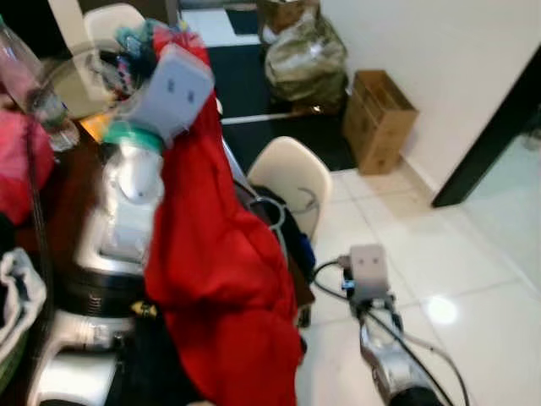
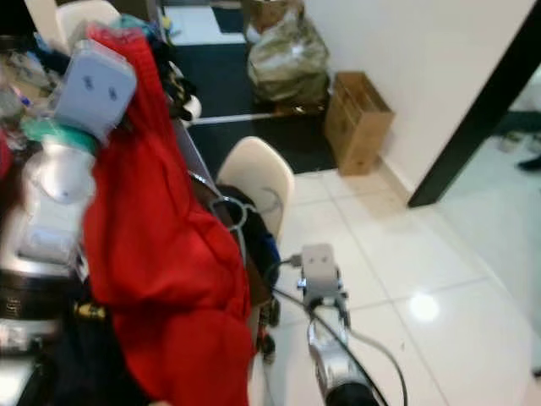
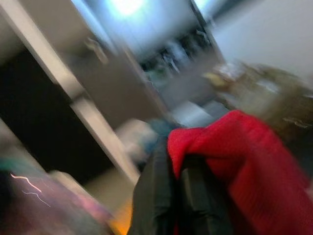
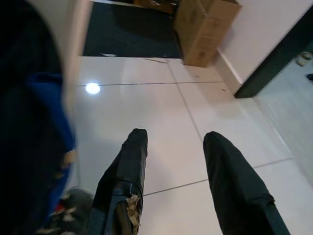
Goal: Hang hanger
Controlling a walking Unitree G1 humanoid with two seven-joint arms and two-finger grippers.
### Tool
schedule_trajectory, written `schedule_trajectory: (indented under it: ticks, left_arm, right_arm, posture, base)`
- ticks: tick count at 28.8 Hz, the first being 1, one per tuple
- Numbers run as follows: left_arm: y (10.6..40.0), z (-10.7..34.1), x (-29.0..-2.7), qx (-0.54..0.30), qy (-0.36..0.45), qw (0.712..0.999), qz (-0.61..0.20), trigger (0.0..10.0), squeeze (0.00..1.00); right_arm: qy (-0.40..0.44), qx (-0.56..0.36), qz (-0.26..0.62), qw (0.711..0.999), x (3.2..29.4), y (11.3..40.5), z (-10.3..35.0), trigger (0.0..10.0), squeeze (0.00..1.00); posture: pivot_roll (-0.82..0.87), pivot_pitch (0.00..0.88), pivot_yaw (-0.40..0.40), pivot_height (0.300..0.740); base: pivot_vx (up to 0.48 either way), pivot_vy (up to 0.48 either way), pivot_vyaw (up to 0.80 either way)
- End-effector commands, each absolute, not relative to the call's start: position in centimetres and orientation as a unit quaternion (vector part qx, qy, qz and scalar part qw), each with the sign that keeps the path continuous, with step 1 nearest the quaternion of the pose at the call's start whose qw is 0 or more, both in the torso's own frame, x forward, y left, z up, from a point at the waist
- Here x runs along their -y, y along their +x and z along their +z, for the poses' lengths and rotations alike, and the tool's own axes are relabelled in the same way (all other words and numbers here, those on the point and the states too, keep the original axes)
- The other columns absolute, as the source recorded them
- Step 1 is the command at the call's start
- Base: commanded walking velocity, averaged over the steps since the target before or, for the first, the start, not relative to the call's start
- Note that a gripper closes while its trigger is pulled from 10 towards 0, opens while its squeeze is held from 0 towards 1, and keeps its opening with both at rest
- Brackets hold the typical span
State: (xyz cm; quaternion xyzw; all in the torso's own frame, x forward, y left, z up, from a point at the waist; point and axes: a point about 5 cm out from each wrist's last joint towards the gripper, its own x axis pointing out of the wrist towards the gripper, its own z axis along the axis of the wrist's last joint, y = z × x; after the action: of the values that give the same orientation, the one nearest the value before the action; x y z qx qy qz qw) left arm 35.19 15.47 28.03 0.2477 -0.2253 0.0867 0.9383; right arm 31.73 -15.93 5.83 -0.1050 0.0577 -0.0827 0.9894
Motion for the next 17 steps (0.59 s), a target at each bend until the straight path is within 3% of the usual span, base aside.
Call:
schedule_trajectory:
  ticks: [1, 8, 9, 17]
  left_arm:
    - [34.9, 24.9, -15.5, 0.150, 0.202, 0.966, 0.061, 10.0, 0.00]
    - [34.7, 22.8, -15.2, 0.103, 0.184, 0.977, 0.040, 10.0, 0.00]
    - [34.0, 22.2, -15.6, 0.107, 0.195, 0.973, 0.059, 10.0, 1.00]
    - [31.1, 20.6, -17.3, 0.094, 0.197, 0.967, 0.134, 10.0, 1.00]
  right_arm:
    - [-0.094, -0.073, -0.087, 0.989, 16.0, 31.2, 5.0, 10.0, 0.00]
    - [-0.093, -0.072, -0.087, 0.989, 16.0, 31.2, 5.0, 10.0, 0.00]
    - [-0.092, -0.071, -0.083, 0.990, 15.9, 31.3, 5.1, 10.0, 0.00]
    - [-0.088, -0.066, -0.070, 0.991, 15.5, 31.4, 5.2, 10.0, 0.00]
  posture:
    - [0.03, 0.083, 0.034, 0.740]
    - [0.03, 0.083, 0.034, 0.740]
    - [0.05, 0.089, 0.028, 0.740]
    - [0.07, 0.092, 0.023, 0.740]
  base:
    - [0.000, 0.000, 0.00]
    - [0.000, 0.000, 0.00]
    - [0.000, 0.000, 0.00]
    - [0.000, 0.000, 0.00]
